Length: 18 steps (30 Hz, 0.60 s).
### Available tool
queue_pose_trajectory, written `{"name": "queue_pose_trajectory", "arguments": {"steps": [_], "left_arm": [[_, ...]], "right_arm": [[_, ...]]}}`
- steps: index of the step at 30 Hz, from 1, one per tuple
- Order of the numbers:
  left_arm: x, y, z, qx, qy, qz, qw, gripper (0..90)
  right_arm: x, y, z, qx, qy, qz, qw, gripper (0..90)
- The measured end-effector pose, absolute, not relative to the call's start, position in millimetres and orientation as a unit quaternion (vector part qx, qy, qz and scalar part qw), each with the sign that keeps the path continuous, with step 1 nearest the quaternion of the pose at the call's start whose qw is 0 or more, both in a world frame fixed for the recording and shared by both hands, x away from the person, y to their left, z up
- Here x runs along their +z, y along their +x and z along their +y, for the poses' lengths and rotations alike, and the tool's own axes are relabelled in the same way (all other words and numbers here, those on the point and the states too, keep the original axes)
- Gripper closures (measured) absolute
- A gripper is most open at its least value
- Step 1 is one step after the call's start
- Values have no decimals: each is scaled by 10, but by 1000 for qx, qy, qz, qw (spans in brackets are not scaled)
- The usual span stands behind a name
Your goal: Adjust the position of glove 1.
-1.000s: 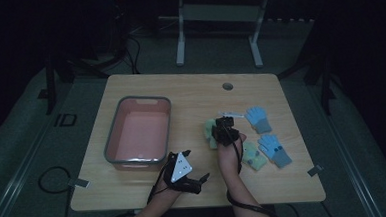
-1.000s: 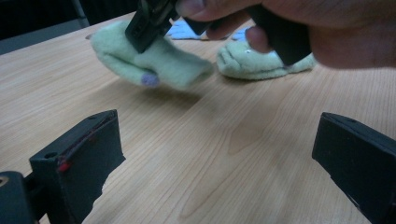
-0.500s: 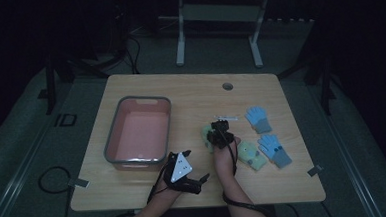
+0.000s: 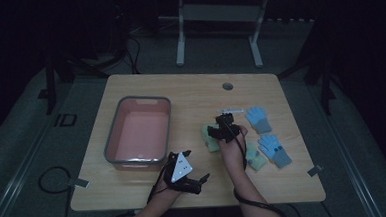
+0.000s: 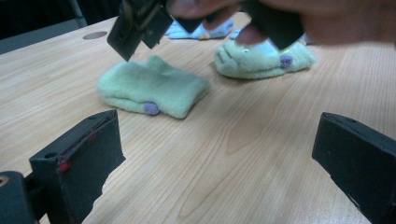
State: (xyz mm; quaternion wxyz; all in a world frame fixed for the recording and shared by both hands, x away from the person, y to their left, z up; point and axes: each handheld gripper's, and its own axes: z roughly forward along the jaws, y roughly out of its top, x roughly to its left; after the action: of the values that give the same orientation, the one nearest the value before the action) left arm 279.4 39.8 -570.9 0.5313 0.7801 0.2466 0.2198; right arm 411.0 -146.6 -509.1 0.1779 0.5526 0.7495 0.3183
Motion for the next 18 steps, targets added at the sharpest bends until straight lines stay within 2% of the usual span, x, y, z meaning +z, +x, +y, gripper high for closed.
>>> {"name": "queue_pose_trajectory", "arguments": {"steps": [11, 18], "left_arm": [[-5709, 2799, 397, 218, 780, 248, 532, 18], [-5709, 2801, 396, 218, 780, 248, 531, 18]], "right_arm": [[-4886, 4186, -1926, 347, 486, 789, 144, 537], [-4892, 4174, -2251, 338, 450, 814, 147, 589]]}}
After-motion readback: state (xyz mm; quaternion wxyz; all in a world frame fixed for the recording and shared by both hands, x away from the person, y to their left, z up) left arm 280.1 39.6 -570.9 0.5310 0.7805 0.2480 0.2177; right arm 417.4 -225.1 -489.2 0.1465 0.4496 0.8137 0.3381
